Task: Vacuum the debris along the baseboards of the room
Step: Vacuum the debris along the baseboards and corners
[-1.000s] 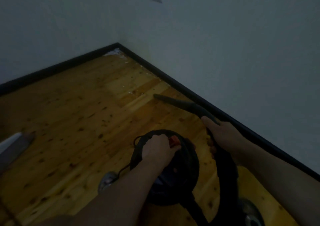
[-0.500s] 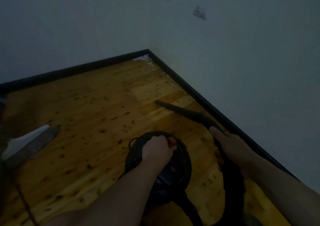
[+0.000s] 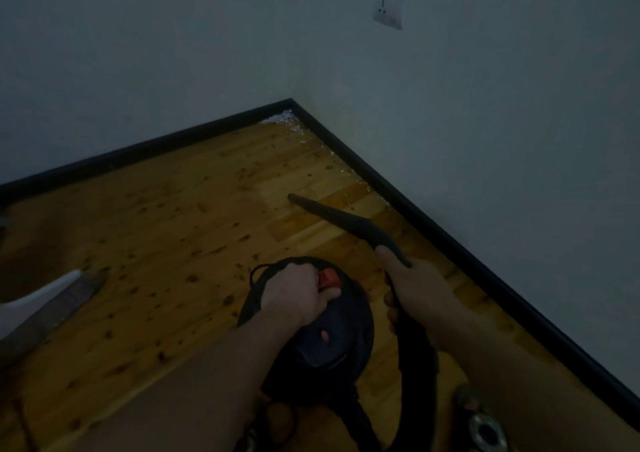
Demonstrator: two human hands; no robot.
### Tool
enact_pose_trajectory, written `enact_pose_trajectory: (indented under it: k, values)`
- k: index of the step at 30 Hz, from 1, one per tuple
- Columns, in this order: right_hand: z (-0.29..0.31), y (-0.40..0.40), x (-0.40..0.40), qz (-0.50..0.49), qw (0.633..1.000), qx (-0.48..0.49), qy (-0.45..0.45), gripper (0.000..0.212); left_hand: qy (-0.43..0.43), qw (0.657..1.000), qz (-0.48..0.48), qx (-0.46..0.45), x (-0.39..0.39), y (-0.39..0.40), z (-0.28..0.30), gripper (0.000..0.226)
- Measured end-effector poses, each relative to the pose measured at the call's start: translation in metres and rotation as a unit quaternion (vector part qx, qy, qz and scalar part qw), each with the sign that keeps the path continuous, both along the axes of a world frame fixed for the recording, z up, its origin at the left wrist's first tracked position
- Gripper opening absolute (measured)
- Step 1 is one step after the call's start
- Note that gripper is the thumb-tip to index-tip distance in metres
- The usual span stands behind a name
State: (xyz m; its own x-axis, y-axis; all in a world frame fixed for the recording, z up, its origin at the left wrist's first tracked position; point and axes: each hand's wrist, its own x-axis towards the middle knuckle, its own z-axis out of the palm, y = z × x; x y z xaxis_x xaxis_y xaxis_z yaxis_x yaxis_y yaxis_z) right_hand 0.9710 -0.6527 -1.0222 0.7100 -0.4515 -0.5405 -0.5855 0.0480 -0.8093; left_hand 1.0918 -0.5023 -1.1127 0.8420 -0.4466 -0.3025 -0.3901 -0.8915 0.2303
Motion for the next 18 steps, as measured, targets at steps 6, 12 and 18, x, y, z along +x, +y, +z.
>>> enact_pose_trajectory:
  k: [6,12,18]
  values:
    - [0.003,-0.017,-0.008,0.009,0.999,-0.038,-0.002,0.046,0.024,1.0,0.015,-0.001,-0.001,-0.011,0.0,0.052]
    - [0.003,-0.031,-0.041,-0.029,0.998,-0.045,0.02,0.046,-0.002,1.0,0.013,-0.008,-0.022,-0.015,0.004,0.07]
    - [0.004,-0.044,-0.078,-0.066,0.997,-0.031,0.022,0.054,-0.005,1.0,-0.014,-0.023,-0.051,-0.024,0.003,0.077]
